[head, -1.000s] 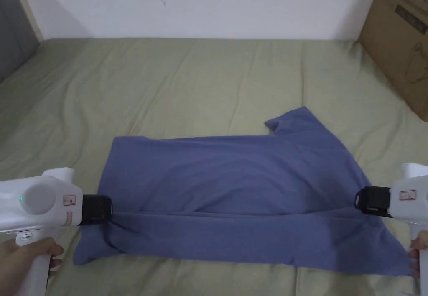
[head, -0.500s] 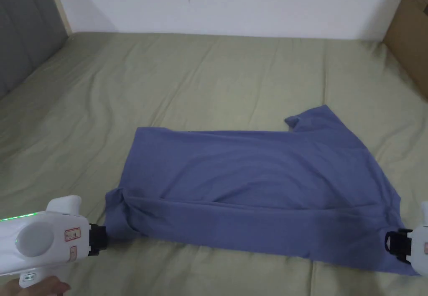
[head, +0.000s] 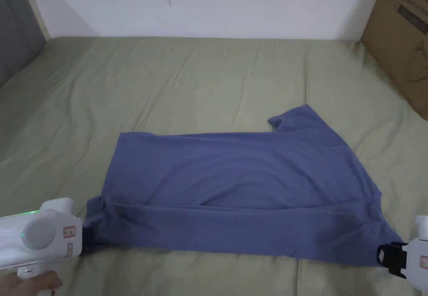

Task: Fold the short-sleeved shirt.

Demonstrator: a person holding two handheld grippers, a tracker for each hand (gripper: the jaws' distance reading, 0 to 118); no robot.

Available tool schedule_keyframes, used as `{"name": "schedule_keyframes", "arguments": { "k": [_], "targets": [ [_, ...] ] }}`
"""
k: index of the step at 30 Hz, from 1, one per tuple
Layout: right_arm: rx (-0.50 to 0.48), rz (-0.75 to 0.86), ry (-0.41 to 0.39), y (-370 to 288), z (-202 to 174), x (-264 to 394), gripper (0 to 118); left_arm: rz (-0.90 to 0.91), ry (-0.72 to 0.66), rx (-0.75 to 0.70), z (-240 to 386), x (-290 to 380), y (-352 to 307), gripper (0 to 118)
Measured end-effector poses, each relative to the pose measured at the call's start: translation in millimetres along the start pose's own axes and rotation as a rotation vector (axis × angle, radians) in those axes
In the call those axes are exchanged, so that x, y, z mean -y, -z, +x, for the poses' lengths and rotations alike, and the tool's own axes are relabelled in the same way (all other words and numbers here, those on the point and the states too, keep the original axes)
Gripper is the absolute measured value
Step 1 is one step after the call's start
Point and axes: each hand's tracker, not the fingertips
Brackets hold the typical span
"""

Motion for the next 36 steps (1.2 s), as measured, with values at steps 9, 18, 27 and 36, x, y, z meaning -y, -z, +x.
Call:
{"name": "schedule_keyframes", "arguments": {
  "k": [9, 18, 27, 36],
  "targets": [
    [0.123, -0.091, 0.081, 49.6, 37.2, -12.8, 81, 0.01, 0.047, -0.007, 13.7, 0.5, -23.2, 6],
    [0.107, -0.042, 0.068, 38.6, 18.7, -12.4, 7, 0.019, 0.095, -0.04, 20.0, -4.7, -28.8, 5],
    [0.082, 0.017, 0.024, -17.3, 29.9, -21.6, 7, 0.071, 0.109, -0.012, 8.9, 9.6, -61.5, 5],
    [0.098, -0.123, 0.022, -29.8, 54.7, 48.0, 7, -0.082, 0.208, -0.087, -7.2, 87.4, -56.4, 5]
  ]
}}
